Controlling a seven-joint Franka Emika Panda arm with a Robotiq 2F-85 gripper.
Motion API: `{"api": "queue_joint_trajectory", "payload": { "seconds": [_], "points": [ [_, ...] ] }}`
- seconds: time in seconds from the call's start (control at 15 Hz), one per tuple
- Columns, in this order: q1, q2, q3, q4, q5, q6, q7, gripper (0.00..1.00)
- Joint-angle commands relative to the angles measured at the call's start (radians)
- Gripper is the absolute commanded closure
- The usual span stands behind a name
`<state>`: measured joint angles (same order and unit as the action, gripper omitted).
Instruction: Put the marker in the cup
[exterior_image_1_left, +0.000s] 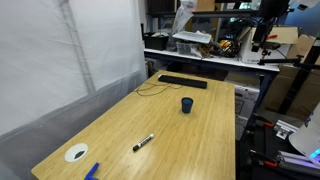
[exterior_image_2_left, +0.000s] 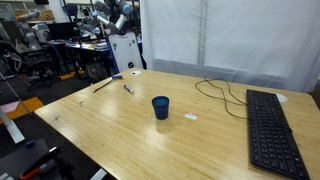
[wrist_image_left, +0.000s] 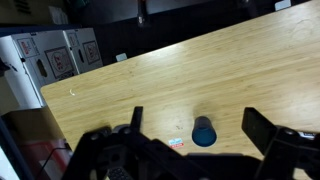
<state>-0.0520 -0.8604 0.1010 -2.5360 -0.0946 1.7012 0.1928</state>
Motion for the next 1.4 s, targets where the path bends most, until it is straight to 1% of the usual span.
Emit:
{"api": "queue_joint_trajectory", "payload": {
  "seconds": [0.0,0.27,0.53,0.93,1.13,1.33],
  "points": [
    [0.007,0.002,-0.005,0.003,-0.004,-0.003,0.004,0.0],
    [0.012,0.008,-0.005,0.004,-0.005,0.002,-0.005,0.0],
    [0.071,0.055,-0.008,0.012,-0.019,0.066,-0.119,0.0],
    [0.176,0.178,-0.055,0.021,0.0,0.259,-0.369,0.0],
    [0.228,0.28,-0.079,0.053,0.024,0.335,-0.5,0.0],
    [0.288,0.388,-0.084,0.097,0.067,0.391,-0.622,0.0]
  ]
}}
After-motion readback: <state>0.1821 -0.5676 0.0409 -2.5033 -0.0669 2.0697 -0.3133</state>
